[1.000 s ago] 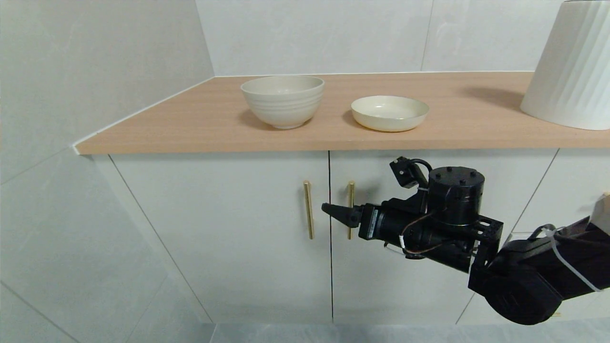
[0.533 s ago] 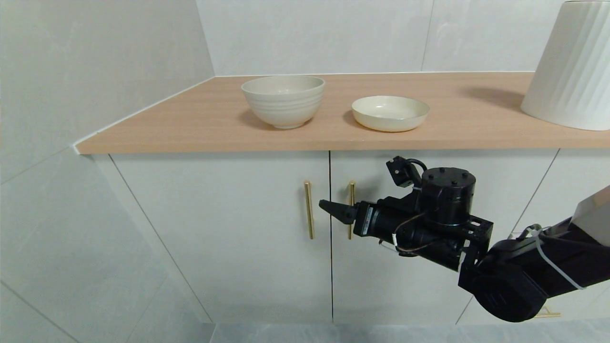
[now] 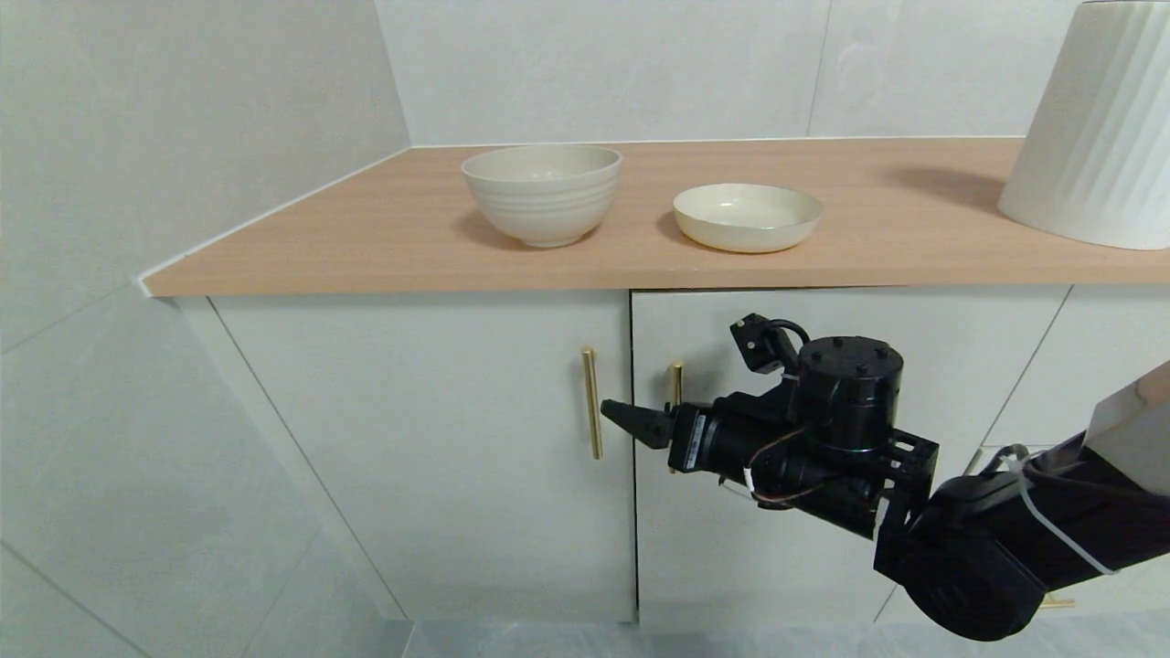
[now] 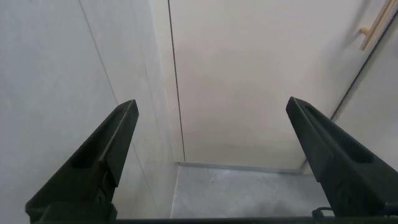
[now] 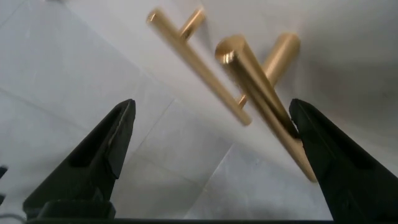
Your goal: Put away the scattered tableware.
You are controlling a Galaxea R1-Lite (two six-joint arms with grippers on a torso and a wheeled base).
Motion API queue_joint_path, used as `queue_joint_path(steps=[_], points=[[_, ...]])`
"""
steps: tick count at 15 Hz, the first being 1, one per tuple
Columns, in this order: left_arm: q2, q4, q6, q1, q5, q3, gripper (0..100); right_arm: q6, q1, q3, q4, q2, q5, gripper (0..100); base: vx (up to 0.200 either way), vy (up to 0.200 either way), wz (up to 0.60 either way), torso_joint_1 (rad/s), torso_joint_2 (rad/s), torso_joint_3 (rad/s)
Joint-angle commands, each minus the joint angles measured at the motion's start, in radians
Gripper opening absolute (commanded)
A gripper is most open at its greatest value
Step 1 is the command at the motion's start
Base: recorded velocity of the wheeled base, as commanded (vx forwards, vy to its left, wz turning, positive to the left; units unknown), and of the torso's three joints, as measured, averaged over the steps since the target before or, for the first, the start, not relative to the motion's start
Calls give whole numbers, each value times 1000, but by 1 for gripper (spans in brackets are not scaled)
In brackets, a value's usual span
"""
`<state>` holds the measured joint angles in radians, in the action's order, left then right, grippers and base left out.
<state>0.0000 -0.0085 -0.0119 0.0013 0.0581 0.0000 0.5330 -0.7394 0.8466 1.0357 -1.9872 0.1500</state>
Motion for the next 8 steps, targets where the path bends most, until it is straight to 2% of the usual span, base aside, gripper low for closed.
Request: queue_joint_path(steps=[1,8], points=[[0,-1,0,0,0,0,100,1,-15,-9,1,11,8,100,0,0,0,0,0,0],[0,-1,0,0,0,0,100,-5,-32,-204,-10,200,103,100,0,0,0,0,0,0]])
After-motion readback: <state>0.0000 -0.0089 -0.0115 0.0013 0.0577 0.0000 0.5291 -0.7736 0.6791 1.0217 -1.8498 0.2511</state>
